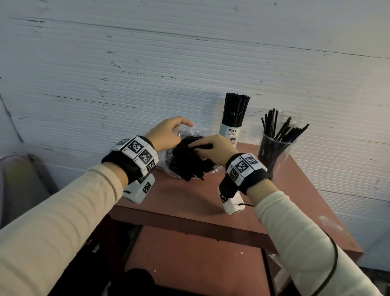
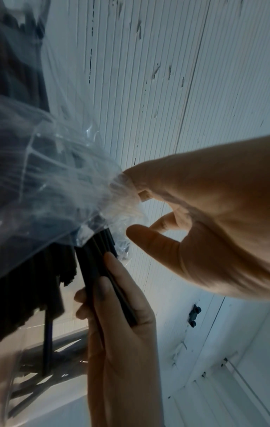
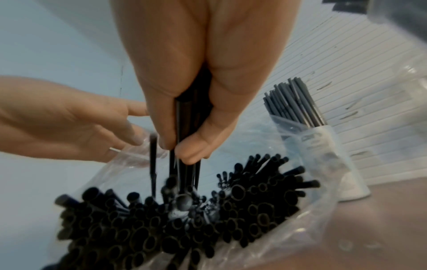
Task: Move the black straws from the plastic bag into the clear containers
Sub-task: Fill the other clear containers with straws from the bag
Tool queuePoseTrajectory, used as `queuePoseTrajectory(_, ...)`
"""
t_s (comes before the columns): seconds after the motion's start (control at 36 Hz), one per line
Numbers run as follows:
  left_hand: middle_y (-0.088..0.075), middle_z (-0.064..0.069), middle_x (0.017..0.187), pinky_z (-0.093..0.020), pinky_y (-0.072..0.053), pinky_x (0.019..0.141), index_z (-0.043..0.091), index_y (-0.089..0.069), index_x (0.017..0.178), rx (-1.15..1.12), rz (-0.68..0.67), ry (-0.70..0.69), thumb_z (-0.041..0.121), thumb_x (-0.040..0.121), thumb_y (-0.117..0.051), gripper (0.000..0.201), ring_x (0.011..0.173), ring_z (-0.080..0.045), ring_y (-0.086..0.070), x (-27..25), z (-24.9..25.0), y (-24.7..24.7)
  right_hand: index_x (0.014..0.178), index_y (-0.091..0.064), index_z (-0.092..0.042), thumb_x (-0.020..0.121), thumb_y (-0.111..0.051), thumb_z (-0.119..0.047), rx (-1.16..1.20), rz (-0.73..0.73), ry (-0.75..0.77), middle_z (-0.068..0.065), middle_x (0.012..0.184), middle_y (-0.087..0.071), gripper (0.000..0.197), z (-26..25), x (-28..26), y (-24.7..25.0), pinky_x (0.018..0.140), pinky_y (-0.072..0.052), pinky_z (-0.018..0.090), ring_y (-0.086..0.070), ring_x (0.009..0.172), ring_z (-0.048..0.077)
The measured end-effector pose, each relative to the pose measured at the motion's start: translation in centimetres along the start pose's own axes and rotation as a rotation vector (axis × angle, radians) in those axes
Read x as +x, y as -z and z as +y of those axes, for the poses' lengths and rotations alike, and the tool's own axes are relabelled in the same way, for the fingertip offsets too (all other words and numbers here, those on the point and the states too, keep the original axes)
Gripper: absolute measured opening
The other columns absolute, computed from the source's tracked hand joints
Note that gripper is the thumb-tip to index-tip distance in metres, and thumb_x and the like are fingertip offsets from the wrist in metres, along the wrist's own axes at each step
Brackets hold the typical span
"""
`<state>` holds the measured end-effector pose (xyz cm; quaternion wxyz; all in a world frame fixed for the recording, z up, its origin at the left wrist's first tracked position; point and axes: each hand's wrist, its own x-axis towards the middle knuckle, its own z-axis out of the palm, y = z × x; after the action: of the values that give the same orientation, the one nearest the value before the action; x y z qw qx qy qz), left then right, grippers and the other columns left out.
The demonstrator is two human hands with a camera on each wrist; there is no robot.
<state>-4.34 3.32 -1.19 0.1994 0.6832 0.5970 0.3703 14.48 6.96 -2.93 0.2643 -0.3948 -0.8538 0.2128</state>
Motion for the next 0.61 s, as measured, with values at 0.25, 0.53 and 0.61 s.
queuePoseTrajectory(0.25,-0.047,-0.007,0.145,-0.035,-0.051,0.08,0.036,-0.057,0.124,0.076,0.0,0.017,-0.005,0.088,-0.048,0.055,0.125,-0.026,-0.054,0.4,-0.1,-0.7,0.108,-0.073,-0.025,0.089,-0.066,-0.015,0.062,0.003,-0.028,-0.014,0.076,-0.065,0.023,1.3,-1.3,0.9,0.073,-0.051,0.016,-0.064,0.069,0.006)
queuePoseTrajectory(0.53,-0.032,-0.008,0.147,-0.039,-0.03,0.112,0.024,-0.05,0.137,0.321,0.187,-0.2,0.011,0.077,-0.07,0.064,0.14,-0.028,-0.025,-0.4,1.2,-2.4,0.105,-0.074,-0.03,0.088,-0.067,-0.017,0.092,0.025,-0.035,-0.001,0.088,-0.074,0.022,2.6,-3.4,3.1,0.078,-0.055,0.022,-0.069,0.075,0.009)
queuePoseTrajectory(0.61,-0.036,-0.002,0.148,-0.032,-0.029,0.111,0.021,-0.045,0.14,0.446,0.073,-0.378,0.023,0.077,-0.075,0.07,0.14,-0.021,-0.028,-0.7,2.5,-3.3,0.108,-0.074,-0.024,0.088,-0.068,-0.015,0.118,0.016,-0.03,-0.014,0.078,-0.07,0.023,2.8,-4.6,4.1,0.073,-0.049,0.01,-0.064,0.067,-0.001)
